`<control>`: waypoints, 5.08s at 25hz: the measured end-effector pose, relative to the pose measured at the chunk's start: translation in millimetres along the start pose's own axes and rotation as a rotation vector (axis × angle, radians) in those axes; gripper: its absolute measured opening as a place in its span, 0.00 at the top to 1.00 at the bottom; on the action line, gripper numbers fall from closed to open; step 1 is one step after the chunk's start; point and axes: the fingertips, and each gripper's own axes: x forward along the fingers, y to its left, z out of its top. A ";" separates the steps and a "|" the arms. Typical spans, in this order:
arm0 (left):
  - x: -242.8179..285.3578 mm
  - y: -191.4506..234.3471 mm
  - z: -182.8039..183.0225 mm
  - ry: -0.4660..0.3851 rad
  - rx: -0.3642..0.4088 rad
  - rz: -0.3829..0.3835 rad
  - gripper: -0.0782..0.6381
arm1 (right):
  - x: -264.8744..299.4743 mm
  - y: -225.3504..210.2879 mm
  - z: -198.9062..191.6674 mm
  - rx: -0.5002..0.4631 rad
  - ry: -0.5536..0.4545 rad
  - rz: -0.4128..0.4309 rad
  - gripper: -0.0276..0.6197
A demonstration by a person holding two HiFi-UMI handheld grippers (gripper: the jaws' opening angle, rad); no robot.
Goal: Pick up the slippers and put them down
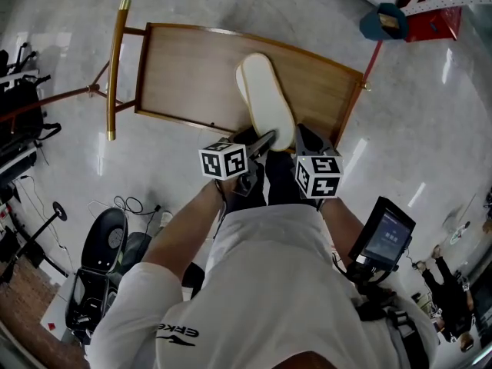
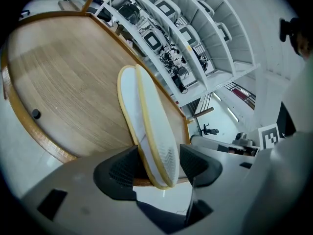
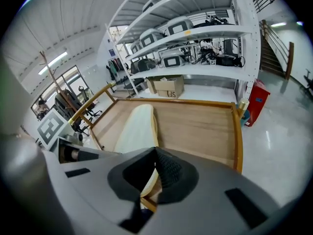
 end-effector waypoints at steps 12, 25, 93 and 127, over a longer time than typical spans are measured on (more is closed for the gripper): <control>-1.3 -0.3 -0.9 0.010 0.019 0.015 0.52 | 27.1 -4.1 -36.3 -0.060 0.163 0.003 0.95; -4.8 -0.2 5.7 -0.004 0.006 0.031 0.52 | 31.1 0.2 -38.3 -0.072 0.194 0.018 0.95; -45.9 -47.5 22.6 -0.112 0.327 0.134 0.82 | -4.4 52.3 -22.5 -0.074 0.077 0.148 0.95; -53.7 -31.2 19.5 -0.066 0.295 0.168 0.79 | -0.4 61.7 -26.7 -0.060 0.107 0.190 0.95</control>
